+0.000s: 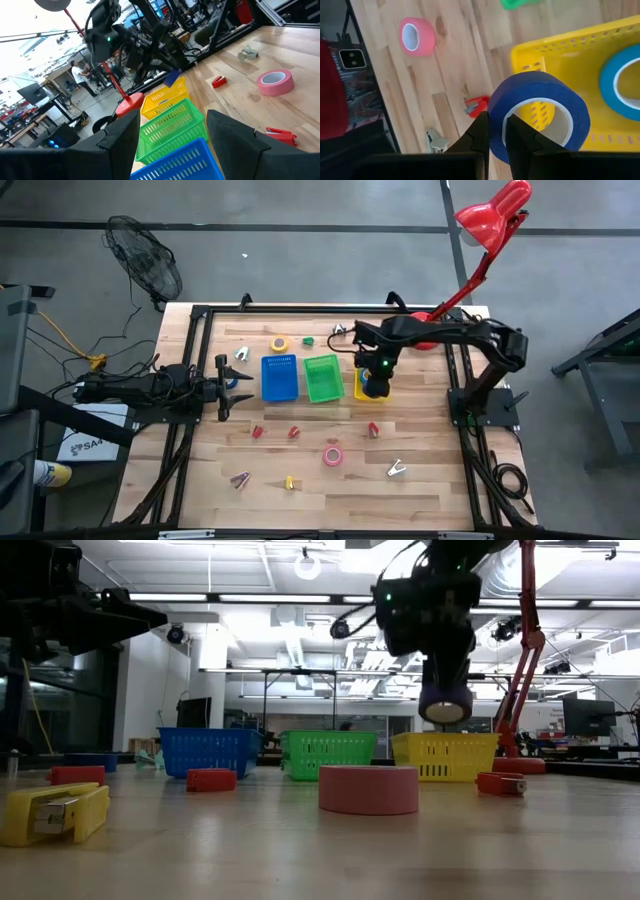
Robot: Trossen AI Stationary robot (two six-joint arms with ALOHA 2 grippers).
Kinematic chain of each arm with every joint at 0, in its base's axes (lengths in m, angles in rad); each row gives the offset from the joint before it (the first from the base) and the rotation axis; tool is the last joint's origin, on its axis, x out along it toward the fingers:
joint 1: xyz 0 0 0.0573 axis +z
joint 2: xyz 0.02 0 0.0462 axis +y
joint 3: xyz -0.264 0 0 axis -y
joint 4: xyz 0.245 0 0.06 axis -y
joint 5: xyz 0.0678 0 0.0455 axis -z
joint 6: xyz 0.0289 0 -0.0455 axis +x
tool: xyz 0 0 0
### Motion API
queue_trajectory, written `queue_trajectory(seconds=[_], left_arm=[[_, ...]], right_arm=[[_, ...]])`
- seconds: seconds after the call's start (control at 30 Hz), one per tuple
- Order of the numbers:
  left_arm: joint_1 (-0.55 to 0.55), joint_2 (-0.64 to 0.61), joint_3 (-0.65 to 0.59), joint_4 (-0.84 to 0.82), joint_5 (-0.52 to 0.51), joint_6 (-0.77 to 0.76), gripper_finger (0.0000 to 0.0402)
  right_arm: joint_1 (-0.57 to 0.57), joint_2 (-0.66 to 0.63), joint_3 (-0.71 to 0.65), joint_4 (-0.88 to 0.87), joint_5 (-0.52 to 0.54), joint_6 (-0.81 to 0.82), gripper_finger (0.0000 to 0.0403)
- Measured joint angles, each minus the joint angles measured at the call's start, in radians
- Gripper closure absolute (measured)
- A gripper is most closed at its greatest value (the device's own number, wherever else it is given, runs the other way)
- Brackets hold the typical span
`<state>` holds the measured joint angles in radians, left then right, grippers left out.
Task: Pick and place Stapler, Stapler remover, tape
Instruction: Put the purple tape into the yellow bin
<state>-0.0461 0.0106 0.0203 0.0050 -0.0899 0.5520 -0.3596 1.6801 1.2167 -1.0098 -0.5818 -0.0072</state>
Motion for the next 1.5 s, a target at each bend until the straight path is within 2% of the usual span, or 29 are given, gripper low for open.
queue_trajectory(seconds=[0.43, 1.5], left_arm=[[0.000, 0.000, 0.000, 0.000, 0.000, 0.000, 0.0175], [0.000, 0.000, 0.000, 0.000, 0.000, 0.000, 0.0175]], right_arm=[[-0.046, 0.077, 0.000, -0.003, -0.047, -0.068, 0.0375], [-0.066, 0.157, -0.002, 0.030, -0.029, -0.106, 0.0375]])
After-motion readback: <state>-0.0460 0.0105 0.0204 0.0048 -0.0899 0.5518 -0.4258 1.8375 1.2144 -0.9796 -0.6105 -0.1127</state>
